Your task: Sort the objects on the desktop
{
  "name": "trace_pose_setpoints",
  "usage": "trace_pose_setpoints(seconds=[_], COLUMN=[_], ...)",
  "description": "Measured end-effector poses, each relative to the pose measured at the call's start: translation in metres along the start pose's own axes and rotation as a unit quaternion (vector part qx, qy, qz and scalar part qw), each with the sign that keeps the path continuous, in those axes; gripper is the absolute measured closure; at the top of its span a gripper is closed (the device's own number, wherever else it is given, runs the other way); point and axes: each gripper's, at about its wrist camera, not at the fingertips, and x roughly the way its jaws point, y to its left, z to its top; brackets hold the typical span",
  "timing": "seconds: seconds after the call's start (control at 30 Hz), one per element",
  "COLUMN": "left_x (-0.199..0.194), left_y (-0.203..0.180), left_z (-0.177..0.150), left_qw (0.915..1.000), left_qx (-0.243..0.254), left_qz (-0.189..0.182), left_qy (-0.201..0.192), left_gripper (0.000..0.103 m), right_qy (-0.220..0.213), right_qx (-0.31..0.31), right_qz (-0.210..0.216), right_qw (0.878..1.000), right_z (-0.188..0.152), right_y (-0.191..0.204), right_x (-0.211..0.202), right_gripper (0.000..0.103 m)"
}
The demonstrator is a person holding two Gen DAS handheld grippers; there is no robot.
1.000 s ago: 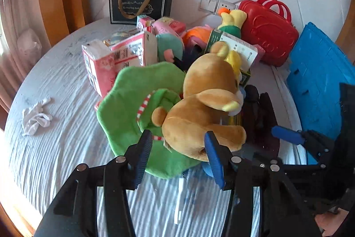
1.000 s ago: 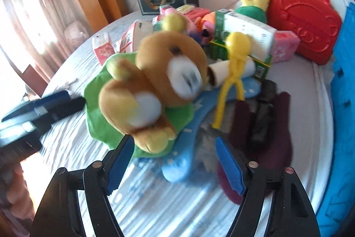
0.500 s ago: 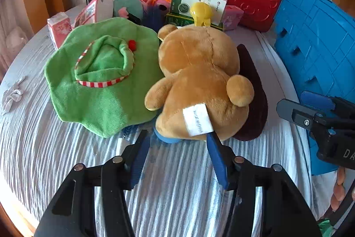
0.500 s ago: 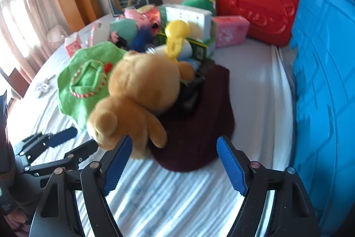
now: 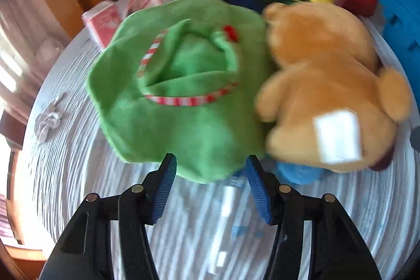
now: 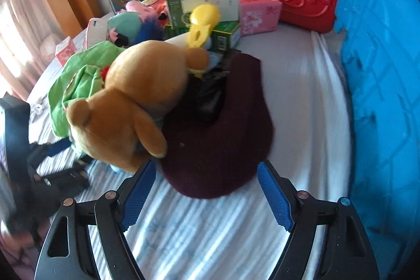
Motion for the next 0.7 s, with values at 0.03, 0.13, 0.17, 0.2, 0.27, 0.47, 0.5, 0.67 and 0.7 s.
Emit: trace_pose_setpoints(seconds=[0.03, 0.13, 0.17, 0.2, 0.27, 0.47, 0.5, 0.67, 0.7], left_x=[0.002, -0.013, -0.022, -0.03, -0.039, -0.045, -0.043, -0.042, -0.037], left_y=[0.021, 0.047, 0.05, 0.051, 0.054, 0.058, 0.047, -0.017, -0.031], left_z=[0.006, 0.015, 0.016, 0.015, 0.012, -0.007, -0.007, -0.021, -0.022], left_qw=[0.9999, 0.9997, 0.9992, 0.9986, 0.9976, 0.9944, 0.993, 0.984, 0.9835], left_qx=[-0.013, -0.006, -0.001, 0.002, -0.002, -0.035, -0.036, -0.055, -0.063], left_qz=[-0.003, -0.012, -0.018, -0.024, -0.036, -0.09, -0.106, -0.167, -0.167], left_qy=[0.003, -0.02, -0.035, -0.048, -0.06, -0.042, -0.038, -0.029, -0.026], left_gripper=[0.049, 0.049, 0.049, 0.049, 0.049, 0.049, 0.049, 0.048, 0.048], right_qy=[0.001, 0.011, 0.016, 0.022, 0.04, 0.051, 0.038, 0.029, 0.032], right_qx=[-0.002, -0.019, -0.019, -0.012, 0.018, 0.04, 0.032, 0.026, 0.025], right_qz=[0.006, 0.022, 0.03, 0.044, 0.109, 0.182, 0.164, 0.131, 0.129], right_qw=[1.0, 1.0, 0.999, 0.999, 0.993, 0.981, 0.985, 0.991, 0.991], right_z=[0.003, 0.013, 0.017, 0.019, 0.024, 0.038, 0.039, 0.034, 0.032], right_y=[0.007, 0.034, 0.043, 0.048, 0.053, 0.082, 0.084, 0.066, 0.061], right_x=[0.005, 0.025, 0.033, 0.037, 0.044, 0.059, 0.052, 0.038, 0.038], right_gripper=[0.023, 0.022, 0.022, 0.022, 0.023, 0.023, 0.023, 0.023, 0.023])
